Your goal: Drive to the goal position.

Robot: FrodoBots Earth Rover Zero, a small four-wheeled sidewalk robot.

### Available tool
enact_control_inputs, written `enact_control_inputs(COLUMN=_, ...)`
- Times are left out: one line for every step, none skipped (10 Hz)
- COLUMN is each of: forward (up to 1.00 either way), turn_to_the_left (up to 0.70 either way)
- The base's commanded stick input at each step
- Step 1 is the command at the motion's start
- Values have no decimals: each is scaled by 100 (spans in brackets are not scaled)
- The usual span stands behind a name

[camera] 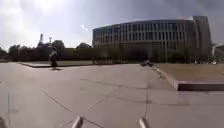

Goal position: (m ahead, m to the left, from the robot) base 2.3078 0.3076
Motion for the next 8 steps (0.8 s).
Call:
enact_control_inputs(forward=100, turn_to_the_left=0)
enact_control_inputs(forward=100, turn_to_the_left=0)
enact_control_inputs(forward=100, turn_to_the_left=0)
enact_control_inputs(forward=100, turn_to_the_left=0)
enact_control_inputs(forward=100, turn_to_the_left=0)
enact_control_inputs(forward=100, turn_to_the_left=0)
enact_control_inputs(forward=100, turn_to_the_left=0)
enact_control_inputs(forward=100, turn_to_the_left=0)
